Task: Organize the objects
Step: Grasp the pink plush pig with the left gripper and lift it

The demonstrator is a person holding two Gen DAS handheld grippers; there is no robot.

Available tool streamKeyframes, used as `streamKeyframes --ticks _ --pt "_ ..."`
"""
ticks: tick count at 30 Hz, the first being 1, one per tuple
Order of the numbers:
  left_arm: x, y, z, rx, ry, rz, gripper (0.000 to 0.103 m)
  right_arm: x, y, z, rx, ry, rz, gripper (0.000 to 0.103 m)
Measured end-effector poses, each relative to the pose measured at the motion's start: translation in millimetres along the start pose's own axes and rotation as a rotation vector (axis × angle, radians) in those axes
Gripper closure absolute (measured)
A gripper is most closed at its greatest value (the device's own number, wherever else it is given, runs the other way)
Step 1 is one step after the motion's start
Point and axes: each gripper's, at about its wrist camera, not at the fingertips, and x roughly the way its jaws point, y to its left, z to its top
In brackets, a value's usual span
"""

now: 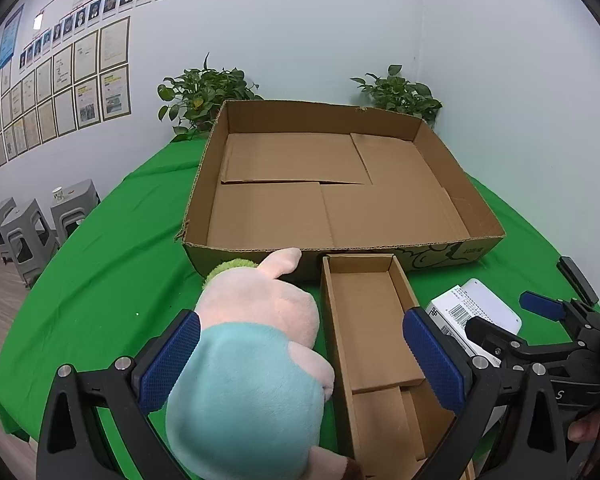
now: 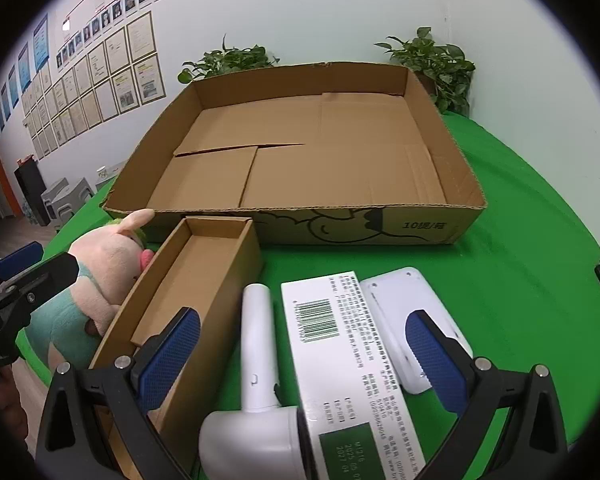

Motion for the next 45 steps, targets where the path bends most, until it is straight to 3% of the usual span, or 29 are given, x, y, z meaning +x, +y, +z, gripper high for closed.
streamKeyframes --ticks 11,26,31,34,45 --pt "-5 17 -3 -0.022 0.023 -0.027 0.001 0 13 6 -0.018 -0.004 0.024 0.001" --pt "21 51 -26 -0.081 0.153 -0.116 0.002 10 45 15 -0.04 0.033 0.141 0.001" --pt "30 62 -36 -0.062 0.19 -0.07 0.015 16 58 16 -0.043 0.059 0.187 0.001" --pt "28 69 -40 -0.072 0.192 -0.096 0.02 20 67 17 -0.04 0.084 0.23 0.001" --pt "8 72 -57 -0.109 0.167 -0.099 0.029 24 111 29 -0.087 0.122 0.345 0.001"
